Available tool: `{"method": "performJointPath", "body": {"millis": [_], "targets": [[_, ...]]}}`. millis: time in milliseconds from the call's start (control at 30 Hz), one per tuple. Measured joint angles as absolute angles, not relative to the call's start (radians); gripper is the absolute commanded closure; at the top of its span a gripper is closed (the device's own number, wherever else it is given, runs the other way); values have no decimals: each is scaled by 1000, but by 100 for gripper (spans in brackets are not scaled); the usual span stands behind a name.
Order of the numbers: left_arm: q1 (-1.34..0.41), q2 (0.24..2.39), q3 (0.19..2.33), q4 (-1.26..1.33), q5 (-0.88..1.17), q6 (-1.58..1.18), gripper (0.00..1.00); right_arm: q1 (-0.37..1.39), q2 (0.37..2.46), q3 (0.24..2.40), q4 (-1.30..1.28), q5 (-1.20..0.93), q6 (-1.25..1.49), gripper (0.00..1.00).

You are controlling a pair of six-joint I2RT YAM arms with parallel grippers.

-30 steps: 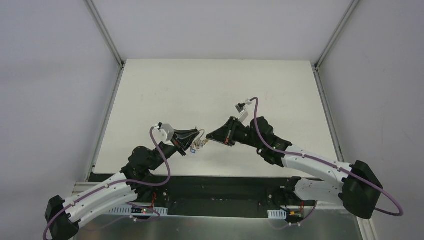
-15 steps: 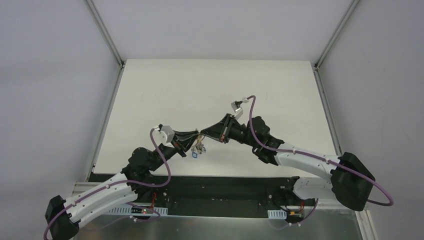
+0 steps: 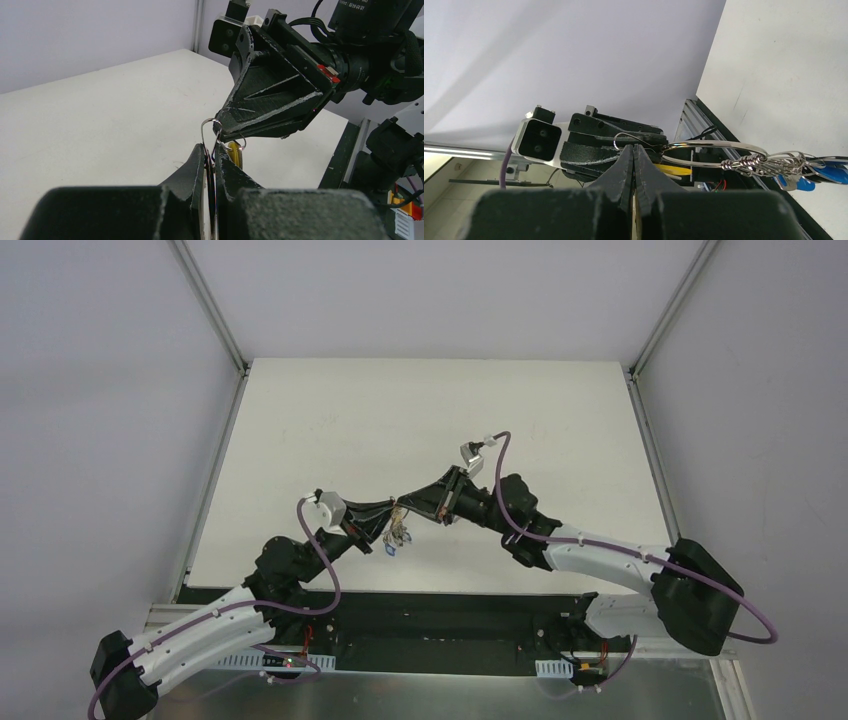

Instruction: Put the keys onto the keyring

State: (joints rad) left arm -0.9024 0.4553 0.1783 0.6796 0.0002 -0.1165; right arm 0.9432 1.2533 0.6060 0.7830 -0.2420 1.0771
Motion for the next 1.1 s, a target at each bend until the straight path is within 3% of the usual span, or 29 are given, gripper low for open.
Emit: {"method": "performJointPath", "body": {"millis": [1100], "targets": [[-895, 467, 147, 736, -52, -112, 100, 975, 1354, 602, 924, -142, 1144, 100]]}}
